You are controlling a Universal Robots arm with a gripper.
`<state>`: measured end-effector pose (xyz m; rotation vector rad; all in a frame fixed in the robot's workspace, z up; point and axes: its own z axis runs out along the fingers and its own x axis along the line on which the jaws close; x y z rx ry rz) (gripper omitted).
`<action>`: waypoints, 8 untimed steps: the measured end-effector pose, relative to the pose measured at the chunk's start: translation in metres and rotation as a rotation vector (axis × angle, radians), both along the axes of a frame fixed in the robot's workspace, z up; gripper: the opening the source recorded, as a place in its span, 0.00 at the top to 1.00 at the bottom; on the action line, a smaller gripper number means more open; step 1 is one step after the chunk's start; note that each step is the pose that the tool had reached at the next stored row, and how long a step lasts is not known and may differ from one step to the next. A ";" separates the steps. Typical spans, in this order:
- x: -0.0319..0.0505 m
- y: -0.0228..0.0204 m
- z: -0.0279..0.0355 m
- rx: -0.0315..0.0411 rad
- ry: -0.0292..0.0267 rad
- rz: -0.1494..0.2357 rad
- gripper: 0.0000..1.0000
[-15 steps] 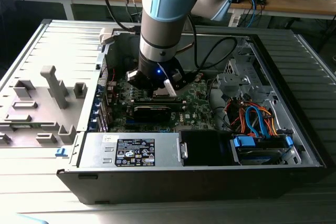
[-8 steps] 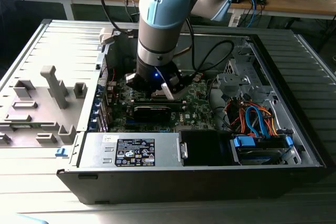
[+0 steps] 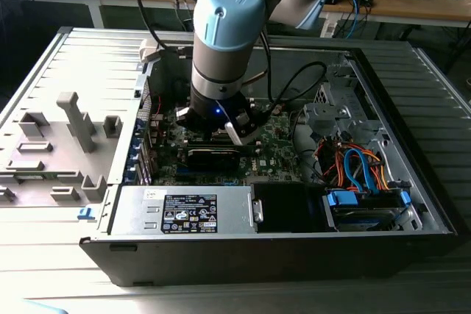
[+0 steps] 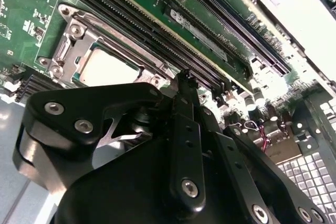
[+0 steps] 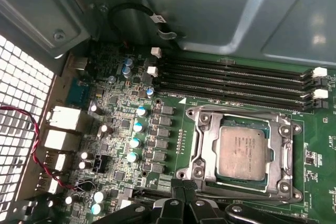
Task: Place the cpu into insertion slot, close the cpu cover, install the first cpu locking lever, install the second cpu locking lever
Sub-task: 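Install the second cpu locking lever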
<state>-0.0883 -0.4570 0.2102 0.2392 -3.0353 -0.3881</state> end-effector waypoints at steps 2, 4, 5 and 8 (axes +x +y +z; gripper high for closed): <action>0.0000 -0.0004 -0.0021 0.0024 0.0000 0.000 0.89; 0.0000 -0.0006 -0.0045 0.0048 0.0000 0.000 0.89; 0.0000 -0.0006 -0.0061 0.0055 0.0000 0.000 0.89; 0.0000 -0.0005 -0.0082 0.0117 0.0000 0.000 0.89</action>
